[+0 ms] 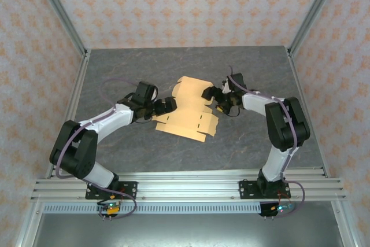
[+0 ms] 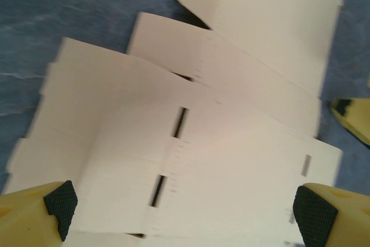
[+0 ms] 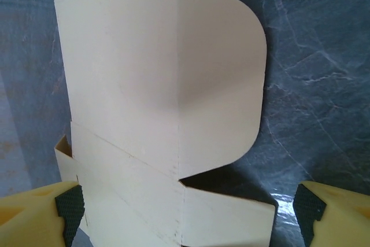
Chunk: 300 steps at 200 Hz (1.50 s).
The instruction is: Fold the paper box
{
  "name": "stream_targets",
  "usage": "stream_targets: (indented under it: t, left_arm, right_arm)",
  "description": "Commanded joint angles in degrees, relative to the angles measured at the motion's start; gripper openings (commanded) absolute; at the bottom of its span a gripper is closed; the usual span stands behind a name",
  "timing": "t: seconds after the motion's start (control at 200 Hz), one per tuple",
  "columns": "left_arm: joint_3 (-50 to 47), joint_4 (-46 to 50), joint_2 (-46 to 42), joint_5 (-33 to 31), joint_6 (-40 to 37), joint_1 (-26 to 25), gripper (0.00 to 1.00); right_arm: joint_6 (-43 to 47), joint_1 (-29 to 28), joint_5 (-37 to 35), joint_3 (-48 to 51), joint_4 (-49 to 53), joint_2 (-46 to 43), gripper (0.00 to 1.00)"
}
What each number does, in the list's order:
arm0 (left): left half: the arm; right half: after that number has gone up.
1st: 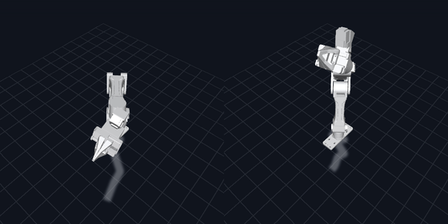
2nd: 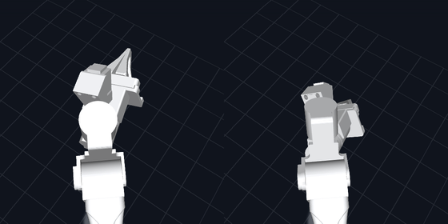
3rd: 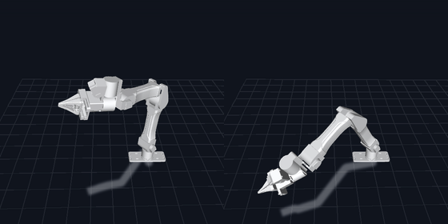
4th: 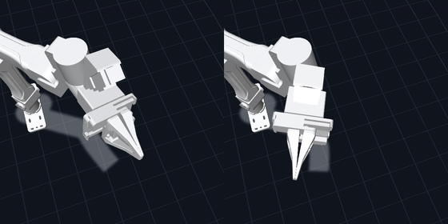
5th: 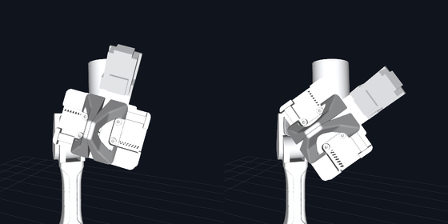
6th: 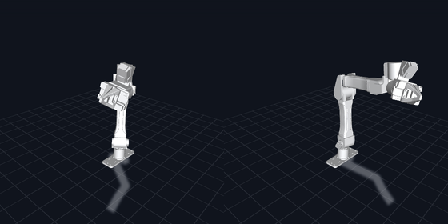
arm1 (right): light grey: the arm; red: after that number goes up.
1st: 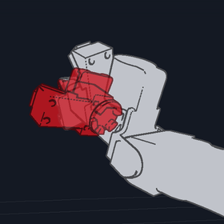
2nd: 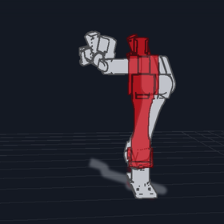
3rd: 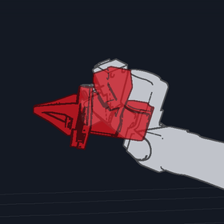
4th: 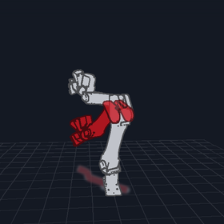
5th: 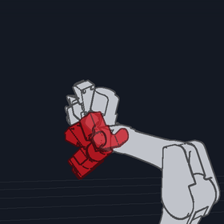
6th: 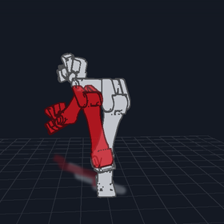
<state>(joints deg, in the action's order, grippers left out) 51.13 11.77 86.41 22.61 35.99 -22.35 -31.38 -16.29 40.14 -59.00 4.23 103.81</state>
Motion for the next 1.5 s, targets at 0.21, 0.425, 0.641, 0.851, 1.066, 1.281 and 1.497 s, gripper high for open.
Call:
stream_targets:
  t: [0.21, 0.425, 0.641, 0.851, 1.066, 1.281, 1.497]
  left_arm:
    - [6.13, -9.63, 4.83, 1.99, -0.70, -2.88, 1.00]
    - [8.60, -11.94, 14.53, -2.58, -3.89, -2.94, 0.98]
    - [5.44, -6.53, 13.33, -16.22, -1.51, -3.33, 0.98]
    - [-0.31, -5.29, 12.08, -22.07, 7.55, -2.73, 0.99]
    - [-4.42, -1.94, 9.58, -22.53, 24.83, -1.93, 1.00]
    - [-5.96, -8.85, 11.83, -14.52, 38.66, -1.93, 1.00]
    - [-6.74, -11.63, 11.46, -17.46, 44.98, -2.06, 1.00]
  right_arm:
    - [-21.98, -0.41, -10.32, 4.23, 15.19, -18.04, 0.95]
    - [-48.84, -8.89, -23.86, 24.23, 1.80, -37.71, 0.96]
    - [-37.05, -9.28, -11.76, 18.05, 0.70, -28.38, 0.97]
    - [-46.68, -10.11, -8.02, 22.87, -11.56, -24.35, 0.98]
    - [-57.36, -12.73, -7.00, 25.18, -21.27, -21.15, 0.98]
    - [-65.81, -20.30, -13.91, 25.70, -25.40, -20.38, 0.98]
    - [-68.09, -22.99, -22.77, 29.45, -23.05, -23.54, 1.00]
